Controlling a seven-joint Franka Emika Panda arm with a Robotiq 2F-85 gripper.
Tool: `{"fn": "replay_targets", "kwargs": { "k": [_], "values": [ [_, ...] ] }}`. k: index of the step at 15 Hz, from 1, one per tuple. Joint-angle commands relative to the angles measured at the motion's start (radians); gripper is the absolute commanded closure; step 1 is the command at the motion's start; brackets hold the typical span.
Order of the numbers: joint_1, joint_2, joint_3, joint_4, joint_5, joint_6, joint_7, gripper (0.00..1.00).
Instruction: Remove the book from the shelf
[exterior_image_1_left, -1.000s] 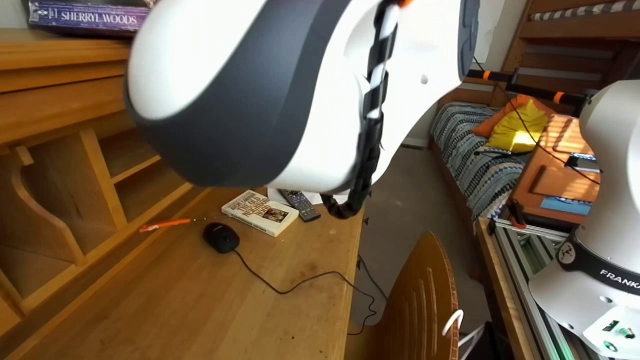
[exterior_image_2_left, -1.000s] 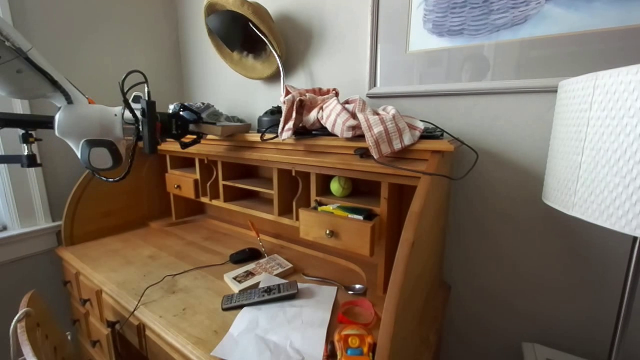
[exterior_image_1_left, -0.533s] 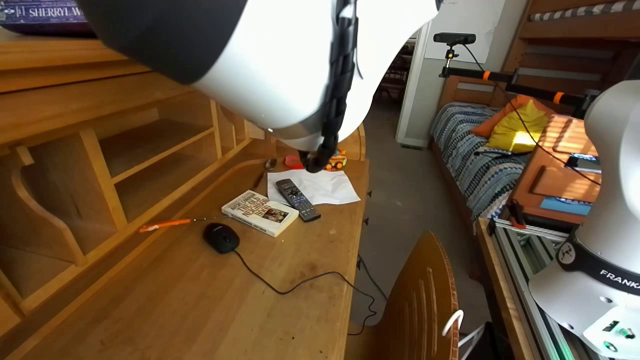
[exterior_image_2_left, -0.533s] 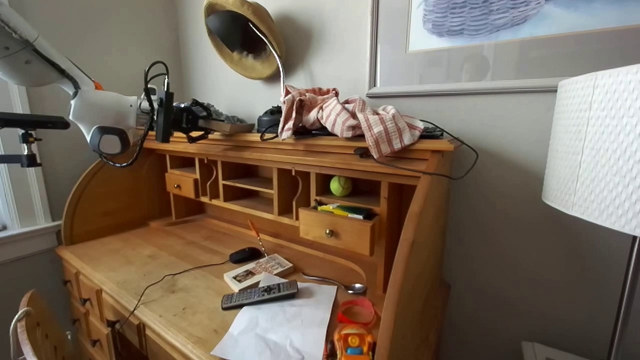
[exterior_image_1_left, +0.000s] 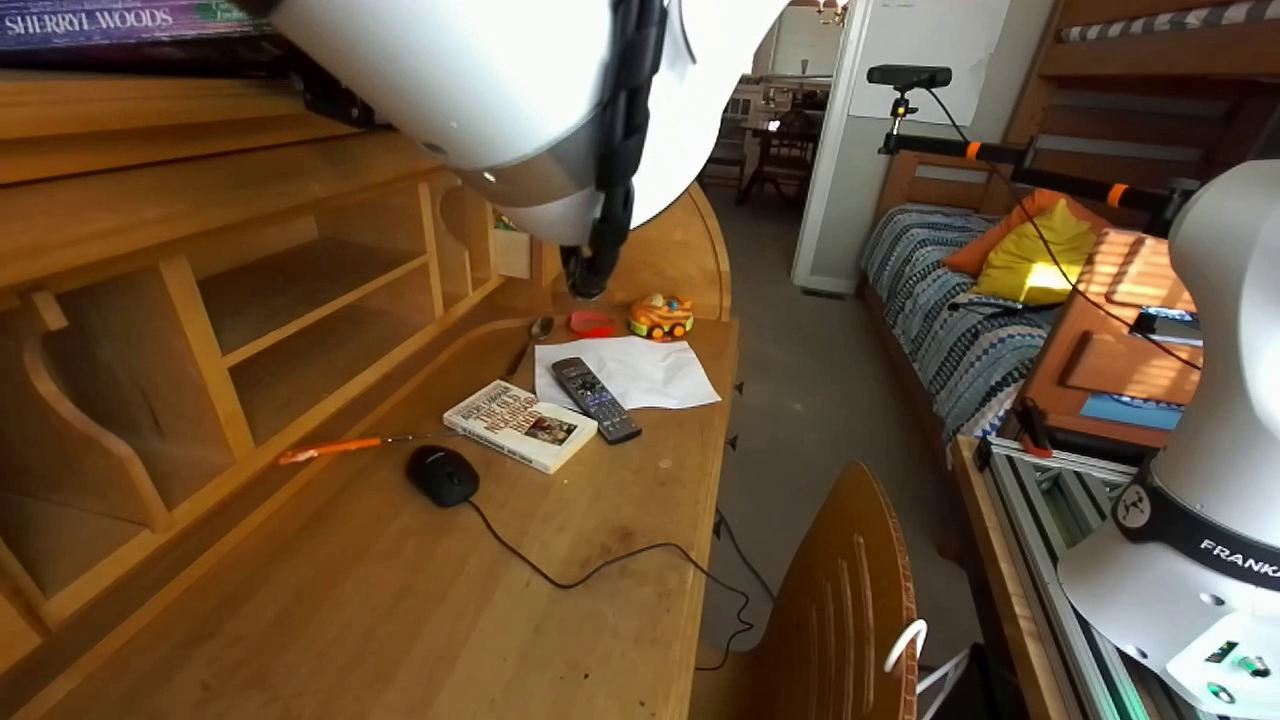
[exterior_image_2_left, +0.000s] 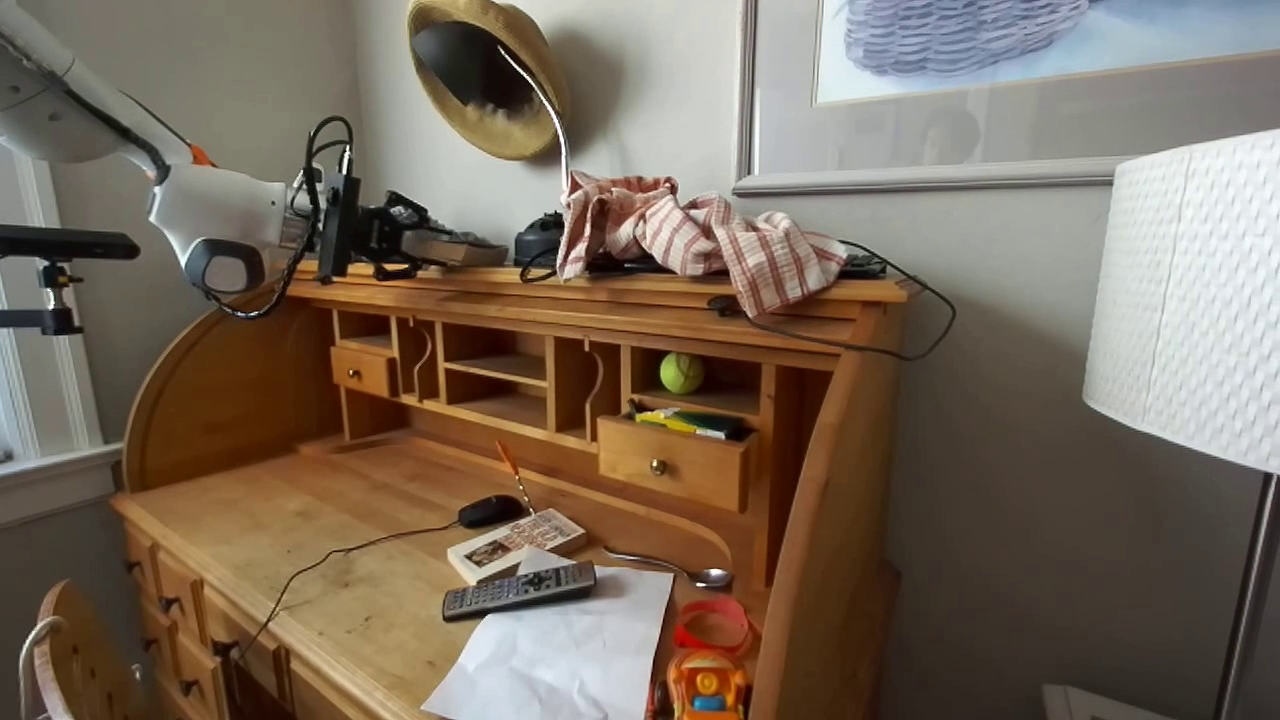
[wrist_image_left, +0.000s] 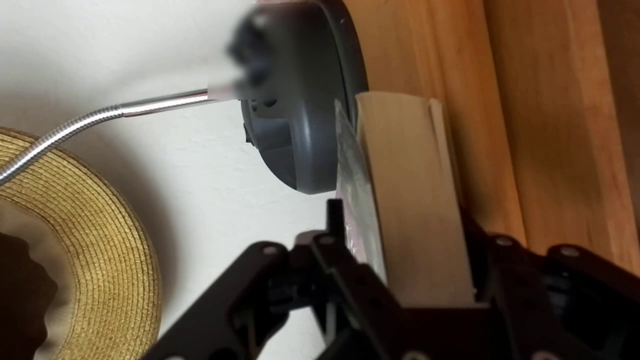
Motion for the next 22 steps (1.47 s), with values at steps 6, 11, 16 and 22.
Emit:
{"fn": "replay_targets", "kwargs": {
  "k": [6, 11, 16, 22],
  "values": [
    [0.037, -0.132, 0.039, -0.04, 0.165, -0.054, -0.133, 0.0],
    [0.059, -0.227, 0.08, -0.155, 0.203, -0.035, -0.1, 0.01],
    [-0.056, -0.291, 0.236, -0.266, 0.208, -0.016, -0.047, 0.0],
    [-0.181, -0.272, 0.334, -0.289, 0.038, 0.106, 0.066, 0.0]
  ]
}}
